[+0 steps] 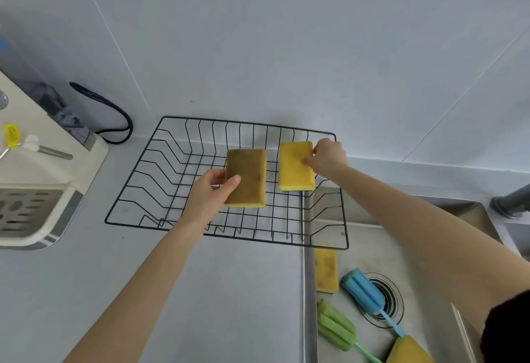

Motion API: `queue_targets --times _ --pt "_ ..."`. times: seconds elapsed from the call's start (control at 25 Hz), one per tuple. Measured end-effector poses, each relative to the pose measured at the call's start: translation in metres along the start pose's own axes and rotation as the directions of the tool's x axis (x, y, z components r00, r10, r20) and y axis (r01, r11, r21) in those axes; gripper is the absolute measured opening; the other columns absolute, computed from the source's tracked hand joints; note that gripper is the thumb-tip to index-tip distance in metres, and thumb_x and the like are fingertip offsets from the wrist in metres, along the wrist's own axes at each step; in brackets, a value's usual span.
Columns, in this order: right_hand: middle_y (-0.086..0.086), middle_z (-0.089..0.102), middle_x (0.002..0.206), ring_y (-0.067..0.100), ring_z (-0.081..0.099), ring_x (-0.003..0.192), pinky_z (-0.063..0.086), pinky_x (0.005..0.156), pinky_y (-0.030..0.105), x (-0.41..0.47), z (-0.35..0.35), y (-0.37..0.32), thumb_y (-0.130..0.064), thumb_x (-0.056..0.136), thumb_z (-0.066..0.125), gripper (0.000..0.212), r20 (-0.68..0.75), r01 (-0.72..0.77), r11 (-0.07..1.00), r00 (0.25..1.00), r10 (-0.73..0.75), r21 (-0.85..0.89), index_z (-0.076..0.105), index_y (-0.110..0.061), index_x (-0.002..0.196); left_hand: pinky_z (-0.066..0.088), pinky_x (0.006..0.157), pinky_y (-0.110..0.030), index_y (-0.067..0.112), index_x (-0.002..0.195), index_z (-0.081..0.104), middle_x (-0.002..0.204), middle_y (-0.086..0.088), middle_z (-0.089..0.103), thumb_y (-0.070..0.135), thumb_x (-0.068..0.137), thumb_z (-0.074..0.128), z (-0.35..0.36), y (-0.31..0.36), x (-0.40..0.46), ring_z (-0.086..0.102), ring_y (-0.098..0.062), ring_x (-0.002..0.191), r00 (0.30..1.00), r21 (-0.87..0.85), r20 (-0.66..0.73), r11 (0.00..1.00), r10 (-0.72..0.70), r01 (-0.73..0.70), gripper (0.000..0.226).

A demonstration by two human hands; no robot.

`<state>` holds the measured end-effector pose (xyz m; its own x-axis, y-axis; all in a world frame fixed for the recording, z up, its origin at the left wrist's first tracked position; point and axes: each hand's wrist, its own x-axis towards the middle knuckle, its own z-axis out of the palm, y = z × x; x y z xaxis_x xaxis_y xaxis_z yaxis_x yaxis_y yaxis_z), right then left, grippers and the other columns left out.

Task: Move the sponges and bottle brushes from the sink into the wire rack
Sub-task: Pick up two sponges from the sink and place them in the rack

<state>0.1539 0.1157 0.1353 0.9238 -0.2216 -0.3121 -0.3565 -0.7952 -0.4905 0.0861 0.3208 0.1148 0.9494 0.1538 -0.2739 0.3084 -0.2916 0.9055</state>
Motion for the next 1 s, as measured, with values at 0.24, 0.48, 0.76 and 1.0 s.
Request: queue_targets --times 0.24,0.48,0.76,1.0 --pt "0.019 0.053 0.093 0.034 0.053 0.083 0.038 0.056 0.03 0.002 0.018 0.0 0.004 0.086 0.045 0.018 -0.014 0.068 0.957 0.997 -0.075 -0.28 0.045 -0.003 0.07 0.042 0.085 -0.032 0.013 0.118 0.052 0.11 -0.001 0.056 0.03 0.087 0.056 0.005 -0.006 0.009 0.055 -0.019 0.1 0.999 0.008 0.013 0.999 -0.034 0.034 0.035" --pt "0.02 0.053 0.122 0.036 0.054 0.097 0.036 0.068 0.033 -0.008 0.018 0.002 0.0 0.091 0.042 0.013 -0.028 0.172 0.917 0.98 -0.195 -0.36 0.051 0.001 0.099 0.042 0.092 -0.032 0.009 0.124 0.047 0.122 -0.007 0.056 0.028 0.089 0.053 0.011 -0.006 0.023 0.052 -0.019 0.105 0.997 0.029 0.043 0.997 -0.07 0.068 0.04" --pt "0.006 0.018 0.157 0.022 0.008 0.147 0.013 0.118 0.04 -0.019 0.029 0.025 -0.027 0.091 0.053 0.065 0.209 0.447 0.744 0.893 -0.397 -0.496 0.02 -0.014 0.146 0.039 0.083 -0.029 0.004 0.127 0.044 0.131 -0.013 0.052 0.026 0.093 0.047 0.035 0.001 0.051 0.051 -0.026 0.118 0.993 0.096 0.024 0.989 -0.118 0.115 0.041" --pt "0.005 0.017 0.158 0.022 0.025 0.143 0.007 0.12 0.034 -0.008 0.035 0.036 -0.01 0.094 0.046 0.059 0.176 0.457 0.729 0.885 -0.432 -0.509 0.02 -0.018 0.147 0.042 0.091 -0.033 0.004 0.124 0.047 0.126 -0.014 0.056 0.028 0.091 0.05 0.05 -0.007 0.065 0.053 -0.028 0.115 0.994 0.168 -0.003 0.98 -0.105 0.104 0.04"
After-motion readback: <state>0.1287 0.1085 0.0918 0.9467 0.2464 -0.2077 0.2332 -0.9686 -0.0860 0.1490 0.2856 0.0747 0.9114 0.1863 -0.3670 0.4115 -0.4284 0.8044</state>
